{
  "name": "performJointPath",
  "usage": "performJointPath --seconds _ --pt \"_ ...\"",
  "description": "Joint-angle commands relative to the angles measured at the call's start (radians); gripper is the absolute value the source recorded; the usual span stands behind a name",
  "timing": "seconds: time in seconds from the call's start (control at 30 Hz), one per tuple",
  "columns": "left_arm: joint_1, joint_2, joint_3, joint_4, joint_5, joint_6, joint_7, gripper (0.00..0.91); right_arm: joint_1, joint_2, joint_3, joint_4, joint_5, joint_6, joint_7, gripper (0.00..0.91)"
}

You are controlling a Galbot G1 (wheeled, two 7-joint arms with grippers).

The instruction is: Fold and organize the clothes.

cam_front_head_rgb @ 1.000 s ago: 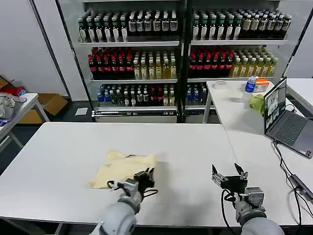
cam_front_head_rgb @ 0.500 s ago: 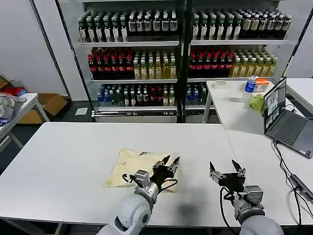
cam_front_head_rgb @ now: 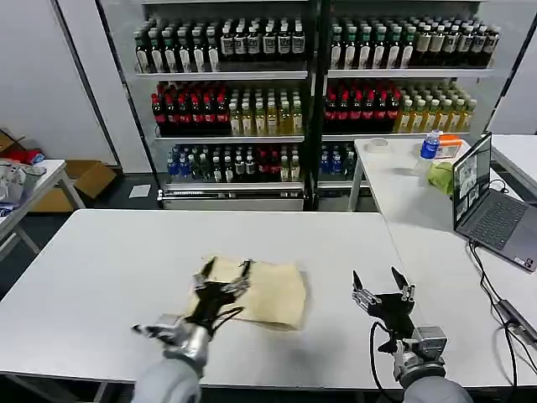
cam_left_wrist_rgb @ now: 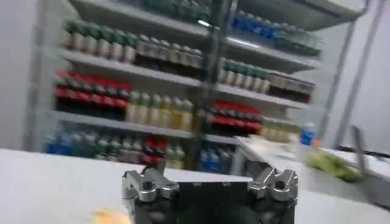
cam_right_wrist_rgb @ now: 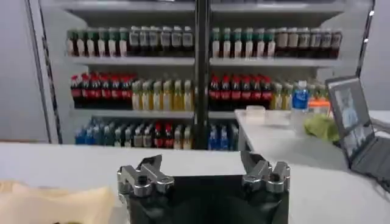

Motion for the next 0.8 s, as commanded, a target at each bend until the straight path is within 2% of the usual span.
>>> performJointPath --seconds 0.03,0.2,0.53,0.8 --pt "0.251 0.038 -0.276 -0.170 0.110 -0.027 0.031 0.907 -0.012 0.023 -0.027 -0.009 -0.065 0.096 -0.011 0.907" --pt "0.243 0.058 -0.290 -0.160 0.102 -0.011 0.037 0.907 -0.006 0.038 -0.049 -0.029 -0.082 0.104 -0.017 0.907" --pt "0.233 0.158 -0.333 -0.125 0.026 0.013 0.045 0.907 -0.005 0.044 -0.046 -0.034 -0.093 0.120 -0.034 0.907" --pt "0.238 0.157 -0.318 -0.131 0.027 0.024 0.050 0.907 -0.001 0.035 -0.037 -0.016 -0.099 0.122 -0.029 0.907"
